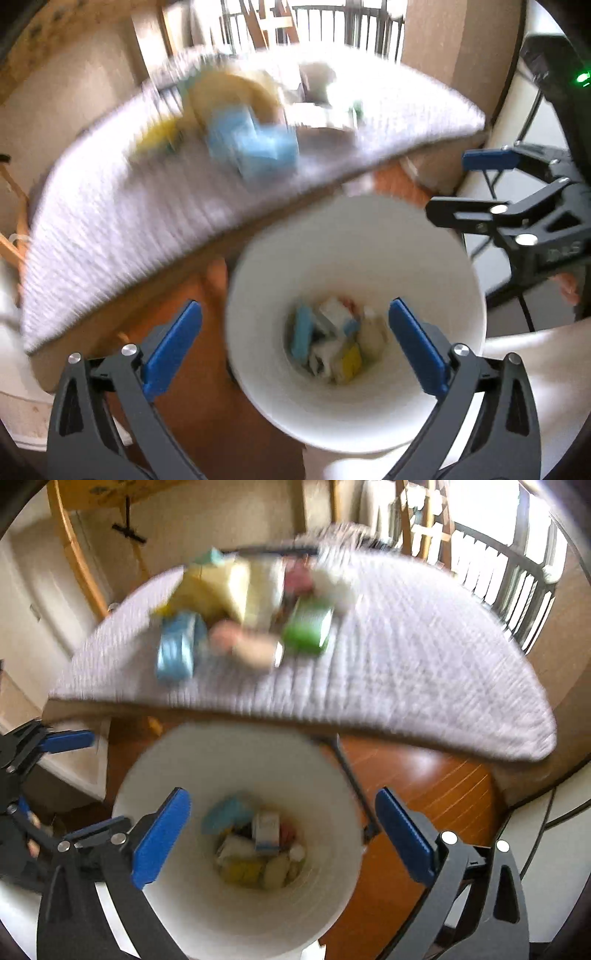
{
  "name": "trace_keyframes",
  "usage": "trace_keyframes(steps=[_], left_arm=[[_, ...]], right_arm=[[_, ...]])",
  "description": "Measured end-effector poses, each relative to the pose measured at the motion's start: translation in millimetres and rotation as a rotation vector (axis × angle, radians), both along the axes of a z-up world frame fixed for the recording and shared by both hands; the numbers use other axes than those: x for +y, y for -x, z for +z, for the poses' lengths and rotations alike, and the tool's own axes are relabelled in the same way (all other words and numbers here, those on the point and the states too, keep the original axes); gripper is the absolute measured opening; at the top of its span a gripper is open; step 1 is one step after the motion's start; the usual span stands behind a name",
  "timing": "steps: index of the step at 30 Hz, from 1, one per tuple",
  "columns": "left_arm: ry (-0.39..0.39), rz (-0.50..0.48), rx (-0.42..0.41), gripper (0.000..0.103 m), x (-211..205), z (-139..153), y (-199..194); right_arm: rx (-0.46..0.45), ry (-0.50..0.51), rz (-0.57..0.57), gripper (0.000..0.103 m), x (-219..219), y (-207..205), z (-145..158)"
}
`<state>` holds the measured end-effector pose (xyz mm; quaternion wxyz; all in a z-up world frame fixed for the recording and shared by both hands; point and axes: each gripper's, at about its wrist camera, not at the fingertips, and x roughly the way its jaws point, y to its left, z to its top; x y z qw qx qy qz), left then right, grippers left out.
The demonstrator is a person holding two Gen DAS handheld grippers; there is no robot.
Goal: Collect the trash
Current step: 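Open both tools to drop the boxes into the white bin, then grasp the blue face mask with the left tool while the right tool grasps the green Doublemint bottle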
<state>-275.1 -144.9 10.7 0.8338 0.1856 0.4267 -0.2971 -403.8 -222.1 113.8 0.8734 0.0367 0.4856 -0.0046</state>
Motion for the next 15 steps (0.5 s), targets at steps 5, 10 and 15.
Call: trace_keyframes(steps=[5, 10, 15], left_arm=[[0.071, 0.077, -0.081, 0.102, 4.9, 28.9, -20.0], [0.1, 0.13, -0.079, 0.102, 3.4, 33.0, -49.6], [0.104, 0.131, -0.056, 0.102, -8.3, 24.4, -74.7]], right_arm=[[-0.065, -0.004, -0.035, 0.099, -7.9, -22.5, 16.5], [-0.069, -0.032, -0.053, 0.099, -12.3, -48.7, 13.7], [-0.068, -0.017, -0.05, 0.098, -19.0, -79.8, 16.9]])
